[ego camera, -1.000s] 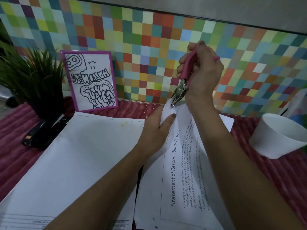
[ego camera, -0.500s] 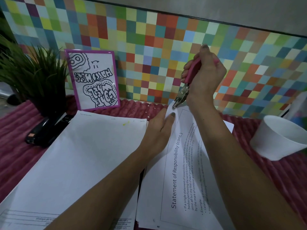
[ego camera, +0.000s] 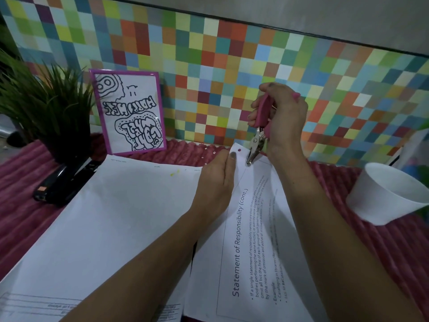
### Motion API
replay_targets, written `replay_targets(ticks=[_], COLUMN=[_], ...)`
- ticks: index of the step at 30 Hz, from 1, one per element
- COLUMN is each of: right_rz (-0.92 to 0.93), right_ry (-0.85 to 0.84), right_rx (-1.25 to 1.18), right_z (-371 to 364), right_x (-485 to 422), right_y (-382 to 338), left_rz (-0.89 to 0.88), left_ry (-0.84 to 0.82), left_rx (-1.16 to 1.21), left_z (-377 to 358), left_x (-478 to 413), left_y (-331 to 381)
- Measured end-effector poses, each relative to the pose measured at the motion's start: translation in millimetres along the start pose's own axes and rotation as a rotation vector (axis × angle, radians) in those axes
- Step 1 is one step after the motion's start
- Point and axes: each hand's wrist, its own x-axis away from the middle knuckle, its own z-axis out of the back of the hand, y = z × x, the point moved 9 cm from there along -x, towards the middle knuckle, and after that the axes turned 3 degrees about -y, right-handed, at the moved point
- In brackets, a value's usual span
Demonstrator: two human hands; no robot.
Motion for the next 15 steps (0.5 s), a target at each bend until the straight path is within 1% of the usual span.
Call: replay_targets(ticks=[7, 11, 15], right_rz=[-0.068, -0.07, -0.05], right_ry=[0.118, 0.158, 0.193], right_rx=[-0.067, -0.061, -0.073], right_z=[36.5, 53.8, 68.2], right_x=[-5.5, -7.6, -8.2], right_y=[1.7, -0.5, -2.1], left_rz=[0.003, 0.032, 0.088], left_ry=[-0.016, 0.043, 0.086], left_rx=[0.003, 0.037, 0.153], left_z=[-2.1, 4.6, 7.6], left_x=[0.2, -0.6, -3.7], left_y=[-3.7, -7.3, -24.5])
